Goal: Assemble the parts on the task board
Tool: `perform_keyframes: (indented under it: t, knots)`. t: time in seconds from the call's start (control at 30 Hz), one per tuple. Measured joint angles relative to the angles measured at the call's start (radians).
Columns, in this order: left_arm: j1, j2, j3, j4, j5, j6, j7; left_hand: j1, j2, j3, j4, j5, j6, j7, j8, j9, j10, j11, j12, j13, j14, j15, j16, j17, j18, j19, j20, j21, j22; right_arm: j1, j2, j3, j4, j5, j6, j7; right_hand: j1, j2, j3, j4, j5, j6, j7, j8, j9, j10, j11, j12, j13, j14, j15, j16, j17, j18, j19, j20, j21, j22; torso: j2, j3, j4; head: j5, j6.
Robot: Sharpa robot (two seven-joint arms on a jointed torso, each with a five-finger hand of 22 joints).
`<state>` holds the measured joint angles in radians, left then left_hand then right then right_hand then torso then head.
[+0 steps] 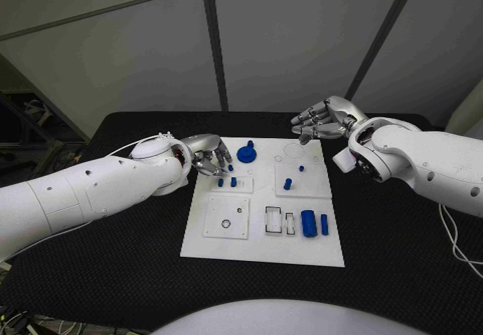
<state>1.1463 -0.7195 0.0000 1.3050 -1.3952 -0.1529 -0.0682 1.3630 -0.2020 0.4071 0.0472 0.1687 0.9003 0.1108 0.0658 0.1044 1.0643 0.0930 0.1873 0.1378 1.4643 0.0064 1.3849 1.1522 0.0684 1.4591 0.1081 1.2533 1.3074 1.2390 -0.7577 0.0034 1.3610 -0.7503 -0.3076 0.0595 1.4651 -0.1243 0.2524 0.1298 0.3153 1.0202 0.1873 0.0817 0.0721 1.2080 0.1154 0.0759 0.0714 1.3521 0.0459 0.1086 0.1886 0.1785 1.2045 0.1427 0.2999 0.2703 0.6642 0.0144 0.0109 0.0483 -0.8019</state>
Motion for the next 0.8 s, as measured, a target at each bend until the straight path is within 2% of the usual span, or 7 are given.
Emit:
perform_keyframes:
  t: [0.23, 0.27, 0.47, 0.7, 0.73, 0.77, 0.8]
  knots:
    - [0.000, -0.049, 0.021, 0.012, 0.105, -0.063, 0.025, -0.009, 0.009, -0.018, 0.008, 0.000, 0.029, 0.036, 0.009, -0.003, -0.031, 0.008, -0.003, -0.003, -0.040, 0.011, -0.069, -0.126, 0.008, -0.054, 0.006, -0.151, 0.000, -0.008, -0.022, 0.000, 0.046, -0.217, 0.017, -0.028, 0.014, 0.006, 0.013, -0.037, -0.019, 0.062, -0.034, 0.014, 0.003, 0.056, -0.041, 0.020, 0.009, 0.115, -0.051, 0.175, 0.128, 0.000, 0.112, -0.063, 0.181, 0.127, -0.002, 0.0000, 0.0001, -0.006, 0.007]
    - [0.000, -0.061, 0.024, 0.016, 0.141, -0.079, 0.035, -0.009, 0.009, -0.018, 0.008, 0.000, 0.030, 0.038, 0.012, -0.004, -0.031, 0.008, -0.003, -0.003, -0.040, 0.011, -0.069, -0.130, 0.059, -0.054, 0.006, -0.155, 0.000, -0.009, -0.027, 0.000, 0.060, -0.267, 0.022, -0.035, 0.014, 0.006, 0.016, -0.040, -0.019, 0.066, -0.038, 0.014, 0.003, 0.057, -0.042, 0.020, 0.009, 0.115, -0.051, 0.207, 0.152, 0.000, 0.121, -0.068, 0.243, 0.189, -0.002, 0.0000, 0.0001, -0.008, 0.009]
    - [0.001, -0.107, 0.028, 0.041, 0.330, -0.139, 0.093, -0.002, 0.016, -0.024, 0.008, 0.000, 0.054, 0.052, 0.020, -0.008, -0.035, 0.011, 0.005, -0.003, -0.098, 0.013, -0.168, -0.285, 0.062, -0.116, 0.007, -0.317, -0.066, -0.019, -0.056, 0.000, 0.125, -0.484, 0.045, -0.076, -0.001, -0.009, 0.048, -0.033, -0.025, 0.080, -0.045, 0.001, 0.001, 0.061, -0.046, 0.008, 0.012, 0.115, -0.059, 0.401, 0.295, -0.053, 0.174, -0.075, 0.637, 0.590, -0.003, -0.0004, -0.0006, -0.022, 0.018]
    - [-0.001, -0.164, 0.028, 0.101, 0.610, -0.186, 0.193, 0.010, 0.027, -0.026, 0.005, 0.000, 0.085, 0.052, 0.036, -0.013, -0.027, 0.014, 0.040, -0.002, -0.226, 0.016, -0.340, -0.547, 0.063, -0.228, 0.013, -0.582, -0.208, -0.033, -0.078, -0.005, 0.189, -0.692, 0.067, -0.143, -0.019, -0.027, 0.074, -0.020, -0.049, 0.080, -0.045, -0.012, 0.000, 0.028, -0.039, -0.003, 0.012, 0.115, -0.059, 0.575, 0.445, -0.071, 0.192, -0.071, 0.832, 0.794, -0.003, -0.0018, -0.0012, -0.038, 0.026]
    - [-0.002, -0.170, 0.029, 0.110, 0.647, -0.190, 0.207, 0.010, 0.027, -0.026, 0.005, 0.000, 0.087, 0.054, 0.039, -0.013, -0.025, 0.012, 0.042, -0.002, -0.241, 0.016, -0.357, -0.573, 0.071, -0.241, 0.013, -0.608, -0.222, -0.035, -0.078, -0.005, 0.191, -0.713, 0.068, -0.152, -0.019, -0.027, 0.082, -0.020, -0.064, 0.080, -0.045, -0.012, 0.000, 0.027, -0.040, -0.004, 0.012, 0.115, -0.059, 0.585, 0.455, -0.070, 0.189, -0.069, 0.842, 0.803, -0.003, -0.0018, -0.0012, -0.039, 0.027]
    - [-0.004, -0.180, 0.029, 0.123, 0.699, -0.193, 0.227, 0.013, 0.030, -0.024, 0.003, 0.000, 0.089, 0.056, 0.042, -0.014, -0.025, 0.012, 0.047, -0.001, -0.253, 0.017, -0.371, -0.594, 0.129, -0.252, 0.012, -0.632, -0.235, -0.038, -0.078, -0.006, 0.192, -0.740, 0.069, -0.165, -0.019, -0.027, 0.089, -0.019, -0.079, 0.077, -0.042, -0.012, 0.000, 0.017, -0.038, -0.004, 0.011, 0.115, -0.059, 0.595, 0.464, -0.071, 0.186, -0.065, 0.850, 0.812, -0.003, -0.0017, -0.0012, -0.041, 0.028]
    - [-0.006, -0.188, 0.029, 0.133, 0.740, -0.195, 0.243, 0.015, 0.033, -0.022, 0.001, 0.000, 0.090, 0.057, 0.043, -0.014, -0.025, 0.012, 0.047, -0.001, -0.261, 0.017, -0.378, -0.604, 0.132, -0.262, 0.013, -0.653, -0.247, -0.039, -0.078, -0.007, 0.191, -0.760, 0.070, -0.176, -0.019, -0.027, 0.093, -0.018, -0.087, 0.076, -0.041, -0.012, 0.000, 0.011, -0.037, -0.004, 0.010, 0.115, -0.059, 0.606, 0.474, -0.071, 0.184, -0.064, 0.859, 0.822, -0.003, -0.0017, -0.0012, -0.043, 0.030]
